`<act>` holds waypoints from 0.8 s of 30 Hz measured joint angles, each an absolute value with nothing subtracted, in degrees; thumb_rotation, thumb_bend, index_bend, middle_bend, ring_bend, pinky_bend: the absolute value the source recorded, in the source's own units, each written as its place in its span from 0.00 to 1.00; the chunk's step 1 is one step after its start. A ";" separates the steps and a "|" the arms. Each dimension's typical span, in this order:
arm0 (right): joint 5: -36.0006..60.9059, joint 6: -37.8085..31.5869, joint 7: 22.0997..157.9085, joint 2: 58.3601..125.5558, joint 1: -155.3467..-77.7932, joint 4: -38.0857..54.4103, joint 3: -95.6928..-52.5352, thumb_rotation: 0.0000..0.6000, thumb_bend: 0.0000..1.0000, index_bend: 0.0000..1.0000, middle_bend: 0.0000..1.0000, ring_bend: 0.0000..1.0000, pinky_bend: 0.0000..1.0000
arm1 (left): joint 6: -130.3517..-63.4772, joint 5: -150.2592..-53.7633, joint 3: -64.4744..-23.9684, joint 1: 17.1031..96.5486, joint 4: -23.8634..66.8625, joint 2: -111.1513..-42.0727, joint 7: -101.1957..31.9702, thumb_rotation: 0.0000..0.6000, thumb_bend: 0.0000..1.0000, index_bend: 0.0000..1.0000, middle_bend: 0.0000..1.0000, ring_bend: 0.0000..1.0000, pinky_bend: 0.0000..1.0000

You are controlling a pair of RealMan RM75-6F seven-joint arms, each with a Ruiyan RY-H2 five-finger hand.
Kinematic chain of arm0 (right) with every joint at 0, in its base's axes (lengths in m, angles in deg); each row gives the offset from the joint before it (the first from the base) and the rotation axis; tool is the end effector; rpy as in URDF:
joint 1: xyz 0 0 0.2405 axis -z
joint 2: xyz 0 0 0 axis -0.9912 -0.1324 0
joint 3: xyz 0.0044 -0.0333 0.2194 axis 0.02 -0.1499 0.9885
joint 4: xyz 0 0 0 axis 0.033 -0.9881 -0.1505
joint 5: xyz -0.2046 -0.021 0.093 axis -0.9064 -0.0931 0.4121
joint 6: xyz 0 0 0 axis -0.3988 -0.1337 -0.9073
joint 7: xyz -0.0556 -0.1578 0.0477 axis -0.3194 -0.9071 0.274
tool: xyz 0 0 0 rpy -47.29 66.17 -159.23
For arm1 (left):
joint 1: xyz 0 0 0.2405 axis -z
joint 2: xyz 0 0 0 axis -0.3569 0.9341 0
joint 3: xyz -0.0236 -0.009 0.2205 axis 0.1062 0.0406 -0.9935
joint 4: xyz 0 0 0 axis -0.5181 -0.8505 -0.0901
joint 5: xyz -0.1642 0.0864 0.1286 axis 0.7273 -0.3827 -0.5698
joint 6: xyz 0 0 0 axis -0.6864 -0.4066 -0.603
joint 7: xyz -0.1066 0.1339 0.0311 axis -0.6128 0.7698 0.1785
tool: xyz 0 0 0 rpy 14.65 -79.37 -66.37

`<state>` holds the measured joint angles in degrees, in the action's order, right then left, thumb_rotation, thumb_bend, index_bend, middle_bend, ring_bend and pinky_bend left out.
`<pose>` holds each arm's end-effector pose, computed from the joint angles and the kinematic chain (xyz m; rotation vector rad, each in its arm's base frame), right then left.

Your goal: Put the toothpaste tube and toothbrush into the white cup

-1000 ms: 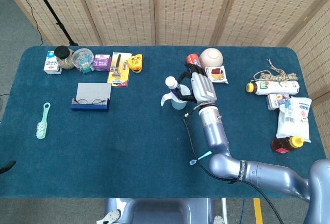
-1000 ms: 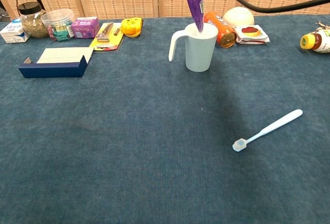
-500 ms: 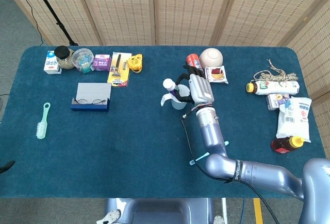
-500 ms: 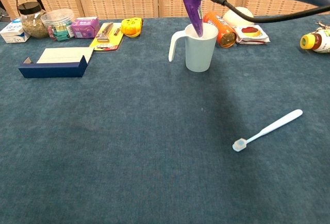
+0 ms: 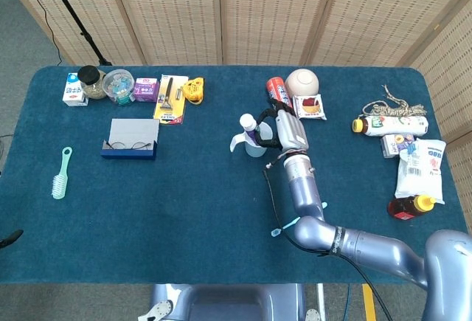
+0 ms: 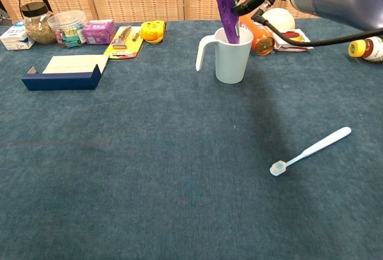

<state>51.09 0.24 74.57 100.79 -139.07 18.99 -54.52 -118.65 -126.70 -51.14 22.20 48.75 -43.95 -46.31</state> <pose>-0.0382 -0.4263 -0.0015 1.2203 -1.5591 1.2272 -0.2933 0.1850 0.1844 -1.3117 -1.0113 -0.9225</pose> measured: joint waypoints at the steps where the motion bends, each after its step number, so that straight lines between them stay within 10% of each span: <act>1: 50.95 0.60 74.83 100.81 -138.85 18.72 -54.66 1.00 0.60 0.64 0.12 0.00 0.01 | -118.64 -126.66 -51.14 22.20 48.79 -43.96 -46.22 1.00 0.00 0.00 0.00 0.00 0.00; 24: 44.86 7.65 79.92 101.17 -134.36 12.87 -58.95 1.00 0.60 0.56 0.10 0.00 0.01 | -117.74 -126.41 -51.31 22.70 49.58 -44.38 -43.88 1.00 0.00 0.00 0.00 0.00 0.00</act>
